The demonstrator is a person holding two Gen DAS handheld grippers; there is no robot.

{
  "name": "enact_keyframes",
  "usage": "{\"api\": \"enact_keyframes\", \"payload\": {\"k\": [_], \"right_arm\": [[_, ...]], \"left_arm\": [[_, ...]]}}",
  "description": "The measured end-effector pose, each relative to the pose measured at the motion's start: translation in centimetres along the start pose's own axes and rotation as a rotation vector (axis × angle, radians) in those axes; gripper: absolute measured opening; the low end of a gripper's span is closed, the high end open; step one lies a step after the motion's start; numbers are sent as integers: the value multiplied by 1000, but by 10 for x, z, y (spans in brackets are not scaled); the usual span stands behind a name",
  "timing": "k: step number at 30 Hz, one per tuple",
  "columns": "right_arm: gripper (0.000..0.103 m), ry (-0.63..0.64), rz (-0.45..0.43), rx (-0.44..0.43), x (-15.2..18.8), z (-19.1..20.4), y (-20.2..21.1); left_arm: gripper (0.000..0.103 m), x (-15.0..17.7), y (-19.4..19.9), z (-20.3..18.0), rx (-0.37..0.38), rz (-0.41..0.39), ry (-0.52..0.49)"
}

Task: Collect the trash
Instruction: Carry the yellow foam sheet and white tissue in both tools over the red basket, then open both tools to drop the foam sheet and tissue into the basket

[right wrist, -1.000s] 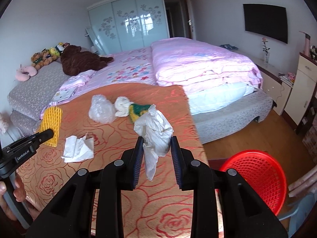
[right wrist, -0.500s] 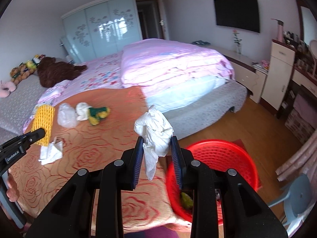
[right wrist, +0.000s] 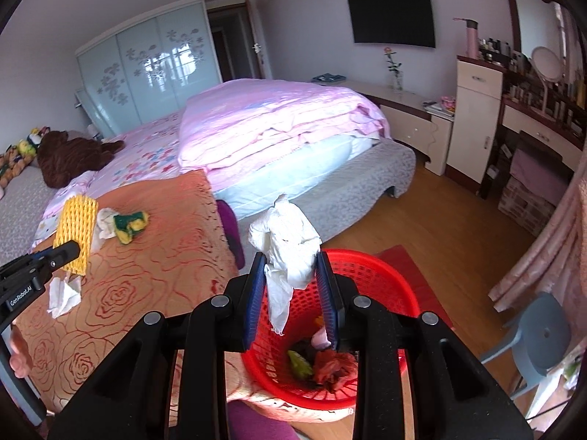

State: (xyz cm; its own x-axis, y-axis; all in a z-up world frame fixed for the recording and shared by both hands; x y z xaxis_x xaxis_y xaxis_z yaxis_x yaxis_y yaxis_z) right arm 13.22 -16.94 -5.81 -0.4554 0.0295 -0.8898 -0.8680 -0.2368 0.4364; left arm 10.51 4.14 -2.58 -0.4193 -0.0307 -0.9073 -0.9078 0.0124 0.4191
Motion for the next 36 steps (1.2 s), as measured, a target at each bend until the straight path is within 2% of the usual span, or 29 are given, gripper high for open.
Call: {"api": "enact_keyframes", "payload": {"k": [9,18,27,32,36], "right_arm": [[28,-51,16,66,9,-35,0],[28,-101,62,108,27,-65,-7],[28,-113,102,128,39,-76,-17],[28,-110,132,127,48,-75,-25],[28,-106,144,123,52,-73,-28]], "left_arm": [[12,5,-27,-59,118,49,-66],[12,29,-56,-118,244,133,-131],[12,60,-84,-142,300,236,-152],[13,68,-90,-153,306,252,-166],[20,72,-94,-154,305,267,-167]]}}
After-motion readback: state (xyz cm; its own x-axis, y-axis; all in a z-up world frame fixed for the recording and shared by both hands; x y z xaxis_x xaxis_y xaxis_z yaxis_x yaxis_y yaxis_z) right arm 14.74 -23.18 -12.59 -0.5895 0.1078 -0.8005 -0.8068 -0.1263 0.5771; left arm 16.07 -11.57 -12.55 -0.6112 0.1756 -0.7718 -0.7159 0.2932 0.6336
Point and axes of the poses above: each gripper's, at about its wrist camera, not at the fingertips, and y roughly against the way its jaws point, z to its left, x to its underside, the point moved 7 cm from there along -y, roughly the way its jaws point, and after that the axes turned 15 degrees about -z, right-handed, at the moved point
